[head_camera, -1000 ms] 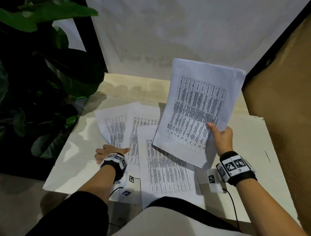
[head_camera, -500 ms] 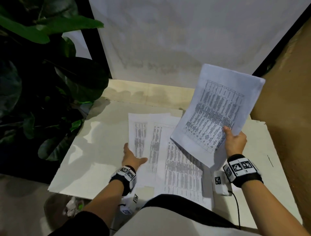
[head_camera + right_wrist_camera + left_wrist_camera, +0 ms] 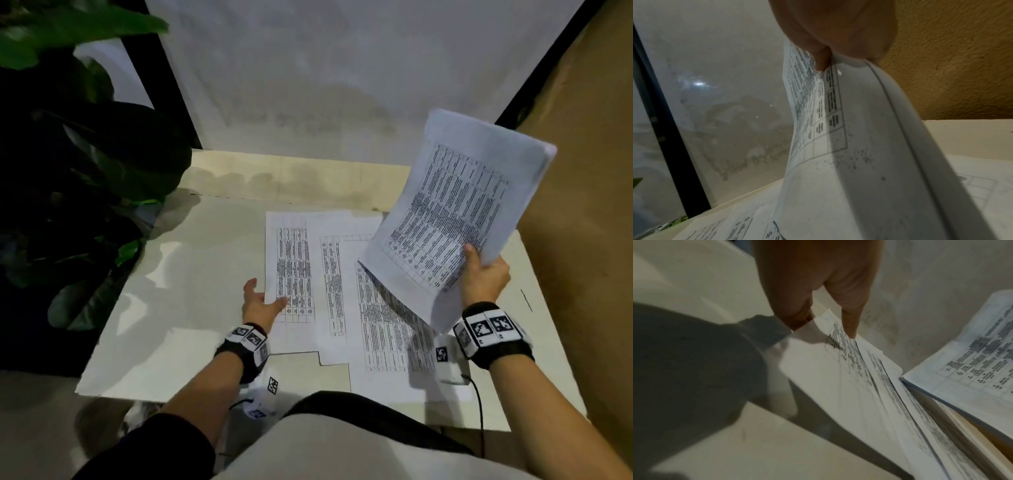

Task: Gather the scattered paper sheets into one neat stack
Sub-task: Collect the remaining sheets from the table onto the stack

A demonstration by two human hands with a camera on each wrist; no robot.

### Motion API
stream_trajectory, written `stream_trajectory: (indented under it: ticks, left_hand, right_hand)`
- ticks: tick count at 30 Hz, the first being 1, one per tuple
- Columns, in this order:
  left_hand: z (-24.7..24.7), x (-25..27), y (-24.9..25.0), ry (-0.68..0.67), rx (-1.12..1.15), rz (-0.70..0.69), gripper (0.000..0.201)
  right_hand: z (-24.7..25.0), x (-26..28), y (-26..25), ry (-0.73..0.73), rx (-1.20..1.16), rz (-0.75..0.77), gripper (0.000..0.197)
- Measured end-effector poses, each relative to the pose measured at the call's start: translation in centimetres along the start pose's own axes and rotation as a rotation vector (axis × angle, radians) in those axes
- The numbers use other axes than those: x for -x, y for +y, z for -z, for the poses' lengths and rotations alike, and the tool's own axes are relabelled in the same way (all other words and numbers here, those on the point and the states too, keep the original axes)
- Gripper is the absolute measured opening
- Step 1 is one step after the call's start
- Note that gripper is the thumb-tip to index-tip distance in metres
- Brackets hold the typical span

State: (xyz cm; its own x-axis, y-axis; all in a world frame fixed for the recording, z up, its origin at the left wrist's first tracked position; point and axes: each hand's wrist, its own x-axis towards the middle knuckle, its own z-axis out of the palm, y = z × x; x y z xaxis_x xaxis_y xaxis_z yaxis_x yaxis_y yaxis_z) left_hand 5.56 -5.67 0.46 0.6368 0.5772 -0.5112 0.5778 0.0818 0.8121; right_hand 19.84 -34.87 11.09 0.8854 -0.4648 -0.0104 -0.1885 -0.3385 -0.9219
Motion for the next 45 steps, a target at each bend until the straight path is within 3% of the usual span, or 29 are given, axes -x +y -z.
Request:
stream_trajectory:
  ticks: [6,9,14,21,23,25,28,30,38,40,43,45]
  left_hand:
    - [-2.7,1.7,-0.6,-0.085,0.059,0.025,0.078]
    - [-3.8,1.7,-1.0,-0.085,0.053,0.032,0.079]
    - [-5.1,2.2,-0.7,-0.122,0.116,0.022,0.058]
    - [-7.7,4.2,-0.2,-0.056,0.056,0.056,0.101]
    - [-8.1,4.3,0.0,-0.032,0.021,0.075,0.095]
    - [-8.2,4.4,0.3,-0.012,-0.034,0.076,0.078]
    - [-7.2,3.7,0.4,-0.019,-0.079,0.063,0.048]
    - [-5.9,2.8,0.4,-0.005,-0.07,0.049,0.039]
    - [-1.1,1.2,1.2,0.033,-0.028,0.087,0.044]
    - [-0.2,1.0,1.5,0.064,0.017,0.12,0.049]
    - [0.8,-0.1,2.0,0.113,0.083,0.145,0.067]
    - [1.2,-0.7,2.4,0.11,0.107,0.141,0.055]
  right_hand:
    - [1.4,0.1,1.4,0.099,0.007,0.006,0.032]
    - [2.2,0.2,1.8,0.11,0.025,0.04,0.021]
    - [2.5,1.5,3.7,0.082,0.054,0.044,0.022]
    - [0.7,5.3,5.4,0.038,-0.02,-0.083,0.026]
    - [0.1,5.9,5.3,0.018,-0.062,-0.104,0.021]
    - [0.0,5.9,4.7,0.009,-0.079,-0.099,0.016]
    - [0.6,4.9,3.4,0.047,-0.084,-0.065,0.022]
    - [1.4,3.8,2.8,0.088,-0.081,-0.036,0.023]
    - [4.3,-0.2,2.6,0.267,-0.02,-0.043,0.029]
    - [4.6,-0.7,2.8,0.27,-0.02,-0.067,0.041]
    - [4.5,-0.8,2.3,0.258,-0.05,-0.102,0.035]
    - [4.2,-0.8,1.9,0.227,-0.084,-0.124,0.037]
